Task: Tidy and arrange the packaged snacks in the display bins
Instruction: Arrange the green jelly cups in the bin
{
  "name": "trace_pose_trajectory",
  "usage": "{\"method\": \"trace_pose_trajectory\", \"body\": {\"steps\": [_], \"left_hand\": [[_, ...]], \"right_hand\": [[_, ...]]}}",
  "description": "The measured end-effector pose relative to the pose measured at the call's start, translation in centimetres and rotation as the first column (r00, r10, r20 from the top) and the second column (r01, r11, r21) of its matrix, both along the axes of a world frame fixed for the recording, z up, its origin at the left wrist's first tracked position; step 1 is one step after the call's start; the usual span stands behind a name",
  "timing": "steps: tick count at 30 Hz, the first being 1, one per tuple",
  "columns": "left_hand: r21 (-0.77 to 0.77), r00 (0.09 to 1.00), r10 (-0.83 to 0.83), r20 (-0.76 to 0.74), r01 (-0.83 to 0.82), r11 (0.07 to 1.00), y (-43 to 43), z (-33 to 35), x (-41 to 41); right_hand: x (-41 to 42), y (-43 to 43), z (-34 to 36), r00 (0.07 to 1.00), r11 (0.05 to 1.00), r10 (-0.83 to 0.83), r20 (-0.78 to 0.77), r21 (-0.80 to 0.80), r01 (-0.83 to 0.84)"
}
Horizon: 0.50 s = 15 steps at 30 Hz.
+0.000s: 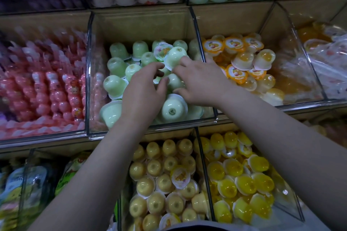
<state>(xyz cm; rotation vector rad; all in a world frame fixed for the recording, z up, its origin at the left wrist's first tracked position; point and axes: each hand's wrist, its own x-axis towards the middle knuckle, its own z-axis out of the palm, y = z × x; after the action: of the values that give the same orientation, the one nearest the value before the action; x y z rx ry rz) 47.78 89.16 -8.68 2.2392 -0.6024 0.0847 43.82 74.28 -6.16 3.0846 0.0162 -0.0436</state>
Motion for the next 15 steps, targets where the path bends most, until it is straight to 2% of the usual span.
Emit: {"method": "trace_pose_trajectory", "body": {"steps": [5, 8, 11, 15], "left_hand": [[0.069, 1.000, 0.005, 0.012, -0.006, 0.998, 0.3, -0.3, 0.3], [0.101, 1.000, 0.002, 0.020, -0.004, 0.995, 0.3, -0.3, 0.5], [0.101, 1.000, -0.016, 0.024, 0.013, 0.995, 0.5, -0.3, 0.6], [0.124, 0.999, -0.023, 0.046, 0.017, 0.992, 0.8, -0.3, 0.7]], "right_hand": [[0.1, 0.0, 0.7, 0.998, 0.995, 0.005, -0.063, 0.099, 0.001], [0.1, 0.3, 1.0, 0.992, 0.999, 0.044, -0.122, -0.001, -0.045], [0.2, 0.6, 1.2, 0.991, 0.995, 0.072, -0.113, -0.062, -0.079], [0.1, 0.4, 1.0, 0.992, 0.997, 0.073, -0.101, -0.028, -0.076]]}}
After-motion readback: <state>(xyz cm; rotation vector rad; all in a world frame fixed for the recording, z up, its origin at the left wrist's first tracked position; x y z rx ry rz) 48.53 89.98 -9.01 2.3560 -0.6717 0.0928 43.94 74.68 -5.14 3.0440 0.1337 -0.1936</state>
